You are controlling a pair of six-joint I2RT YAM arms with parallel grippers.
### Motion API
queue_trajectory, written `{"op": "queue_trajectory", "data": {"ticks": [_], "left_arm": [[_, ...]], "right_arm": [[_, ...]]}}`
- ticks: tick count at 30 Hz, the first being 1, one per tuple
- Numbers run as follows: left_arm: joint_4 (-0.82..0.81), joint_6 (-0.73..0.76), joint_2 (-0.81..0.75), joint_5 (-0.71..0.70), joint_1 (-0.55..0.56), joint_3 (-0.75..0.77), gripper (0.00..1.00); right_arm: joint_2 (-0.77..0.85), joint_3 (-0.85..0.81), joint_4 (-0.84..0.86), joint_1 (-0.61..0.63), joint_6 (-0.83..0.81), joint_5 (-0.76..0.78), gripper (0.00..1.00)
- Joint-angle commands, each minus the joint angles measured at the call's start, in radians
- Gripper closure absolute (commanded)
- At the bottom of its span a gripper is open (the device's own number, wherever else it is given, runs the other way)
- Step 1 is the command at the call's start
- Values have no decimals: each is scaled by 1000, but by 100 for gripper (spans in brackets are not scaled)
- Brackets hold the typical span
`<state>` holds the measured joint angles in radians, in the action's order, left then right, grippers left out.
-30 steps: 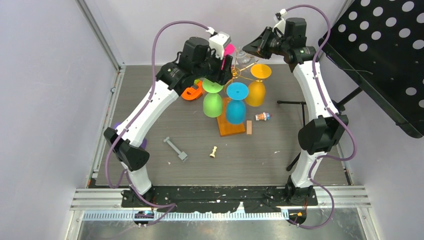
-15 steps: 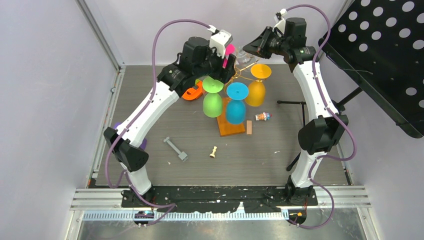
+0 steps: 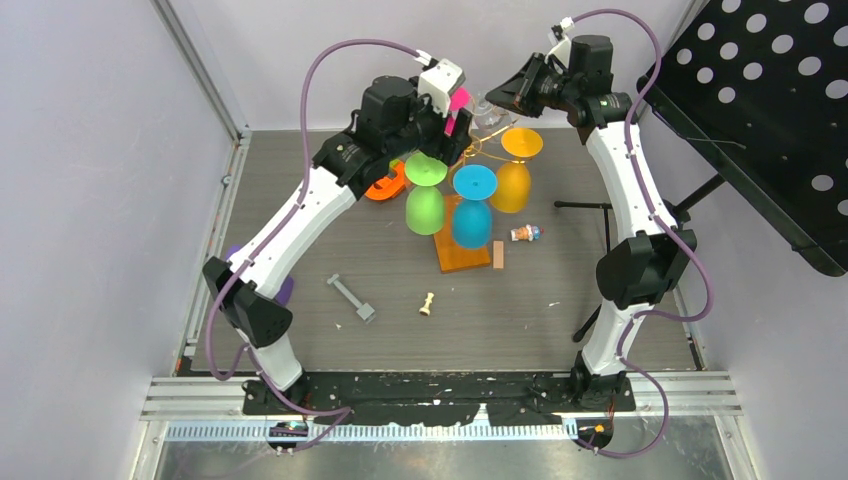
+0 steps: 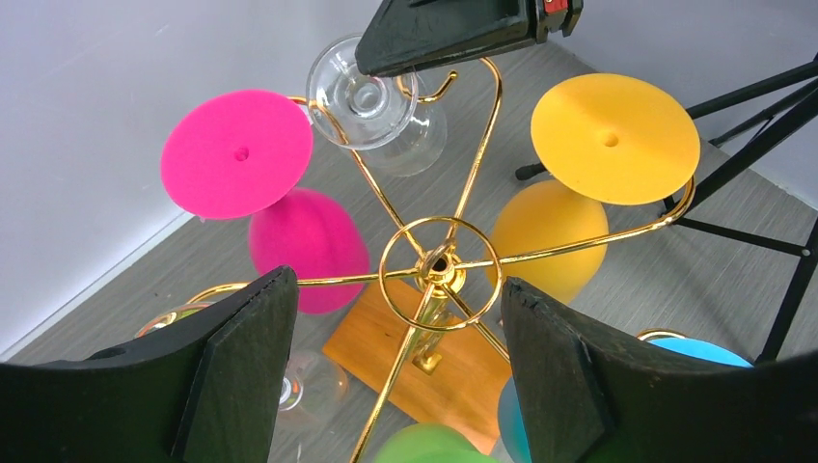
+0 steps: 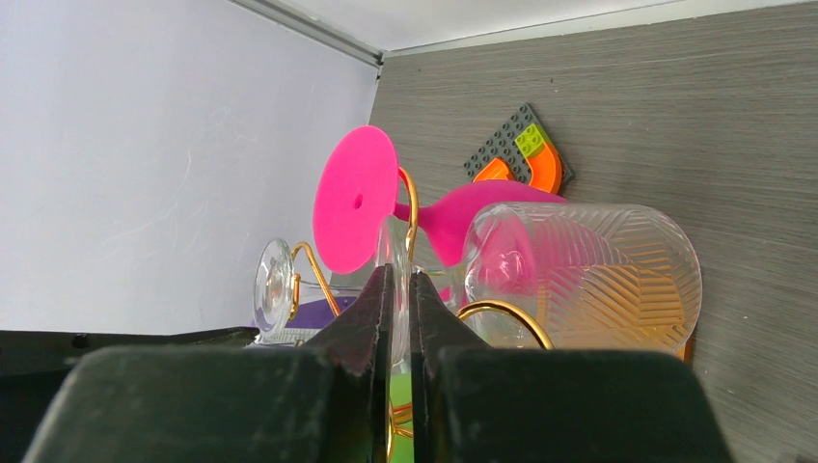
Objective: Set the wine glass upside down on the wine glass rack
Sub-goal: Turn the wine glass upside down at the wine rack.
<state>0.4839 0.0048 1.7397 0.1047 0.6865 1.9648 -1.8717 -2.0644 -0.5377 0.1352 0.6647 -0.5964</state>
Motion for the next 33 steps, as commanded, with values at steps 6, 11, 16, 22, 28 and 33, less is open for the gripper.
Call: {"op": "queue_trajectory", "data": {"ticks": [6, 11, 16, 22, 28, 33], "left_arm": [[-59, 32, 2, -23, 4, 19, 25], [-81, 36, 12, -26, 4, 11, 28], [-103, 57, 22, 0, 4, 1, 29], [-148, 96, 28, 19, 4, -37, 28], [-162, 109, 59, 18, 4, -30, 34], [-179, 103, 69, 36, 4, -33, 53]], "right_arm": [[68, -9, 95, -5, 32, -24, 94], [68, -2, 95, -5, 35, -30, 94], [71, 1, 94, -5, 37, -34, 94], [74, 6, 95, -5, 36, -39, 94], [78, 10, 92, -5, 34, -40, 95], [82, 11, 87, -5, 30, -39, 94]]}}
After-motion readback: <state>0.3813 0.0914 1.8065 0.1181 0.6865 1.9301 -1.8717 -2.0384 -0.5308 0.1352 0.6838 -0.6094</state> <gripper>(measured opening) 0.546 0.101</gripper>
